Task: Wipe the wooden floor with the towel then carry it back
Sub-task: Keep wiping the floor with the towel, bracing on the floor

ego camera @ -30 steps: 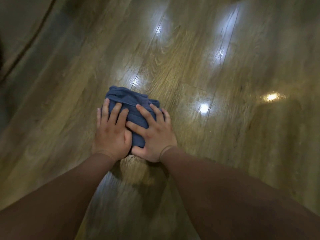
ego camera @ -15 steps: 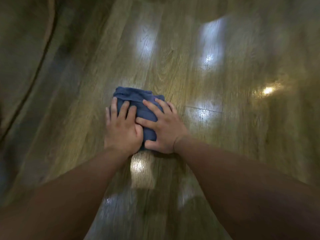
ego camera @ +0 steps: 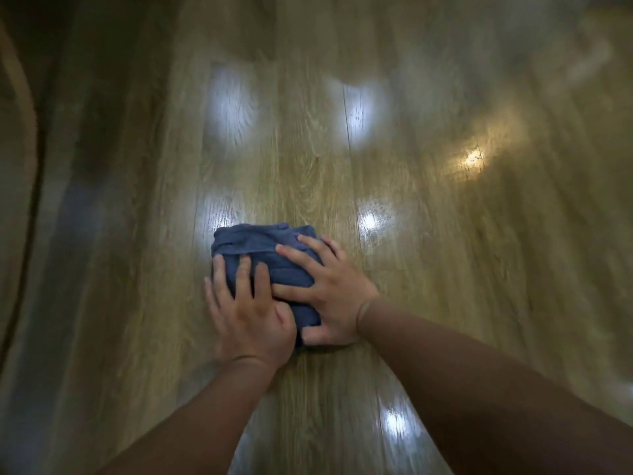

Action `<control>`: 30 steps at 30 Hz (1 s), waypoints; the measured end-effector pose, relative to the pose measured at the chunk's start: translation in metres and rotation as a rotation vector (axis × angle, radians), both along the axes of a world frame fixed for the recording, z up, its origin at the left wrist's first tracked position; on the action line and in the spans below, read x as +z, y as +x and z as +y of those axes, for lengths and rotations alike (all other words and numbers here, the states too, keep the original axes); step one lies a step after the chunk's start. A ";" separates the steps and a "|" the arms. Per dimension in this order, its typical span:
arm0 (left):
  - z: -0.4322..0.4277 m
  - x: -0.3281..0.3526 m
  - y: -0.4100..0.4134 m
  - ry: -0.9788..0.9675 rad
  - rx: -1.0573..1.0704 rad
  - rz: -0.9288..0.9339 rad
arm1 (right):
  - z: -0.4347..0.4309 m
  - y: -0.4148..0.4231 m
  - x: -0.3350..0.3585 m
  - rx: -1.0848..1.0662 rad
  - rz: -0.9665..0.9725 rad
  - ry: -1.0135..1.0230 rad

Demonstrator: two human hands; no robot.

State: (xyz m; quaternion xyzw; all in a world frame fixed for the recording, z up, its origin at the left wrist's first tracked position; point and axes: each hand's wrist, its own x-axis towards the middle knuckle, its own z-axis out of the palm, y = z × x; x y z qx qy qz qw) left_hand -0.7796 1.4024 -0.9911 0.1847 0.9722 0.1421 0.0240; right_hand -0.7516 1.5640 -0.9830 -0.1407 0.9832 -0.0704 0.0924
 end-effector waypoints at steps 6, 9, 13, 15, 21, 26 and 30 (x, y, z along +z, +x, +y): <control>-0.001 -0.003 0.001 0.025 -0.021 0.030 | -0.002 0.001 0.000 0.007 0.021 0.006; -0.003 -0.002 0.003 0.030 -0.031 0.037 | -0.003 0.004 -0.001 0.001 0.011 0.049; -0.004 -0.004 0.004 -0.003 -0.032 0.054 | -0.012 0.016 -0.004 -0.078 0.047 0.036; -0.004 -0.005 0.004 0.004 -0.016 0.062 | -0.015 0.017 -0.004 -0.112 0.045 0.007; -0.005 -0.005 0.003 -0.030 -0.036 0.026 | -0.025 0.029 -0.004 -0.227 0.061 0.002; -0.026 0.002 0.030 -0.062 -0.138 0.017 | -0.066 0.077 -0.011 -0.440 0.109 -0.094; -0.055 0.007 0.084 -0.111 -0.267 -0.013 | -0.076 0.139 -0.024 -0.330 0.160 -0.143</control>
